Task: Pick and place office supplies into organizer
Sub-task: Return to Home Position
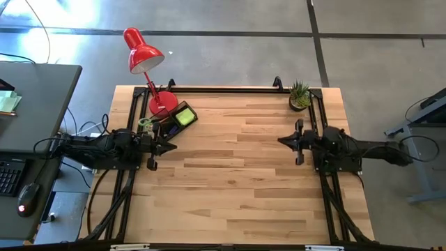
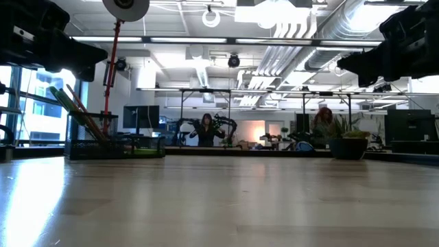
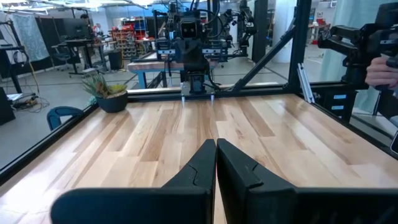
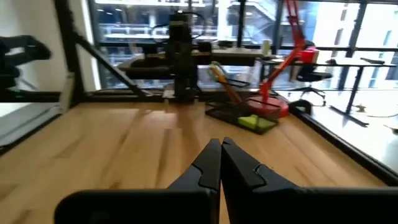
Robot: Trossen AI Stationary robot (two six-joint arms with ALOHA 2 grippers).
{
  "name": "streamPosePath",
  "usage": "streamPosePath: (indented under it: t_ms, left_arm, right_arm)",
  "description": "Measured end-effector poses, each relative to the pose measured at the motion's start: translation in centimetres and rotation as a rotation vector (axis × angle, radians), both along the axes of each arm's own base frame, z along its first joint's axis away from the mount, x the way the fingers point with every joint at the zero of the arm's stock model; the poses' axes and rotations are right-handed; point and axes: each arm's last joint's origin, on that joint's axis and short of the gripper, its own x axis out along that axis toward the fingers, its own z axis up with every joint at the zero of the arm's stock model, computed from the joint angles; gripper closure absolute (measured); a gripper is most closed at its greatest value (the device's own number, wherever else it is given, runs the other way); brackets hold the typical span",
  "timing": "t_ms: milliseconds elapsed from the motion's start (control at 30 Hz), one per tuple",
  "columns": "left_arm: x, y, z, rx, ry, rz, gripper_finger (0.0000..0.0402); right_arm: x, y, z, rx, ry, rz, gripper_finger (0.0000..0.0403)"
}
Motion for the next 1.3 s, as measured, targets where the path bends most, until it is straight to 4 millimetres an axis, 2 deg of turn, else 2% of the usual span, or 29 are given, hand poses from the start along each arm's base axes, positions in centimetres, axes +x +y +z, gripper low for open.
streamPosePath:
  t_ms: [467, 667, 967, 1300]
  left_arm:
    - [0.0, 0.0, 0.0, -0.005, 0.0, 0.0, 0.0401]
    - [0.14, -0.04, -0.22, 0.041, 0.03, -0.019, 0.0401]
    - [0.37, -0.03, -0.57, 0.039, 0.072, -0.025, 0.0401]
    - [0.4, -0.03, -0.62, 0.027, 0.077, -0.025, 0.0401]
  right_arm:
    - [0.03, 1.0, 0.01, -0.102, 0.009, -0.032, 0.0403]
    - [0.0, 0.87, -0.73, -0.074, 0.082, -0.047, 0.0403]
    - [0.06, 0.87, -0.8, -0.009, 0.089, -0.043, 0.0403]
    - [0.06, 0.87, -0.8, -0.034, 0.094, -0.041, 0.0403]
